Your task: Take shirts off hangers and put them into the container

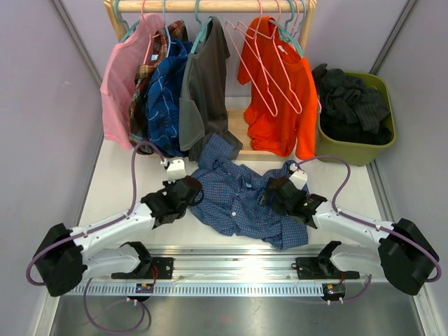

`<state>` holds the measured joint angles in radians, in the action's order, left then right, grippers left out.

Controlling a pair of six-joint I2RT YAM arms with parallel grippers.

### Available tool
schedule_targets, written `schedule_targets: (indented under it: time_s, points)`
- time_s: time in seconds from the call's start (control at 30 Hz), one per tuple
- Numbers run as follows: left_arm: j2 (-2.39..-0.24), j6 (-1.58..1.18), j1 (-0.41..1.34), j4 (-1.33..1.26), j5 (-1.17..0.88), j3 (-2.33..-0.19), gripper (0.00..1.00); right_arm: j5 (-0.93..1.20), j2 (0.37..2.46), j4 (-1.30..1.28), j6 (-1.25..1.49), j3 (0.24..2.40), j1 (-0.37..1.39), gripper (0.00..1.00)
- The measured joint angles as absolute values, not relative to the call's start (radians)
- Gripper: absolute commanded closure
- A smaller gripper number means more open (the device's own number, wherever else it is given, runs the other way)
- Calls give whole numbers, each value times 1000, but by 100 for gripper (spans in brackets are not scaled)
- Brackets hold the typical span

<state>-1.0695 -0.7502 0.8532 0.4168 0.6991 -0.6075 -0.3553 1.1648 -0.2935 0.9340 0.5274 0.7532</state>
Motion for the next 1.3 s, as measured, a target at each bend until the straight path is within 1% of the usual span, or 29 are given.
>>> schedule_targets:
  time_s: [0.23,0.4,0.5,0.7,0.8,1.07,1.3]
  points:
    - [-1324,-752,785,385,725,-653,100,-355,1133,-320,925,527,754,1]
    - [-1491,-727,782,285,662,-684,100,-352,1129,-324,919,519,754,1]
    - [-1529,-707,781,211,627,-687,100,-345,1113,-327,913,512,754,1]
    - [-1568,-697,784,20,490,-688,100,-305,1093,-305,886,509,754,1]
    - [-1605,-705,822,-64,411,-704,100,-265,1108,-265,870,506,753,1]
    - [-1754,-769,1007,-213,254,-812,100,-170,1189,-168,842,503,753,0]
    - [-1770,-811,1050,-255,244,-807,100,-163,1208,-160,820,504,752,1]
